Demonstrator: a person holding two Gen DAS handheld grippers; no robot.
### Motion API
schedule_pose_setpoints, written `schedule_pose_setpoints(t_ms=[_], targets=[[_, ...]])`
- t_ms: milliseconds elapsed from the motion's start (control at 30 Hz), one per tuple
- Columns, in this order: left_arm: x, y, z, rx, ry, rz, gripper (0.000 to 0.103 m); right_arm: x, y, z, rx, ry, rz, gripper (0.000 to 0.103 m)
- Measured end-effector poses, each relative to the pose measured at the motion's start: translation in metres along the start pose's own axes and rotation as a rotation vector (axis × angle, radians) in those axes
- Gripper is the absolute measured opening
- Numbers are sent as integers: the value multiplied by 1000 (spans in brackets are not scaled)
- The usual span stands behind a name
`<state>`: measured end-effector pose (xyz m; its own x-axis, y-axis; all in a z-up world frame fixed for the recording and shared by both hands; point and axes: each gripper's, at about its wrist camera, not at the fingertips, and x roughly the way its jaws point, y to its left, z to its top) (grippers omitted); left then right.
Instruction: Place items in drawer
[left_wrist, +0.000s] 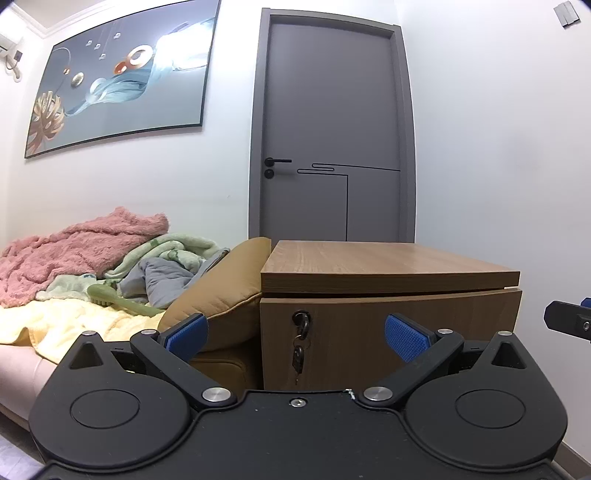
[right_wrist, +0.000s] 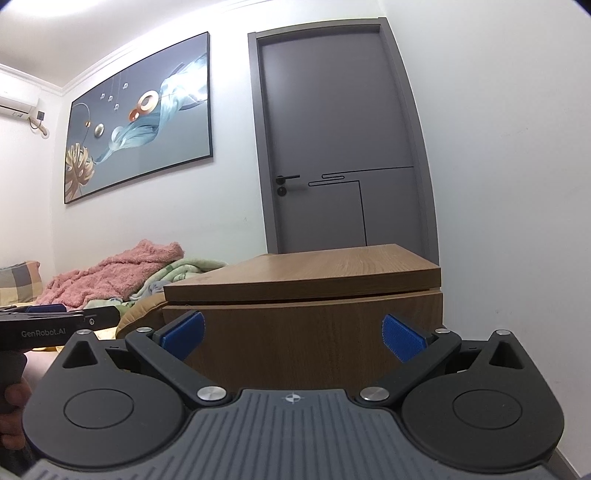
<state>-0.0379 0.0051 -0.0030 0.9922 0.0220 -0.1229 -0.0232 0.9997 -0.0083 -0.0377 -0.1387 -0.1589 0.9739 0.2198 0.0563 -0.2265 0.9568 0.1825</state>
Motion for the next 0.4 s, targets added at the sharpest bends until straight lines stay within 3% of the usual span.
schedule_pose_setpoints(t_ms=[400], targets=[[-1, 0, -1, 7, 4, -3, 102, 1, -1, -1, -3, 5, -22, 103]])
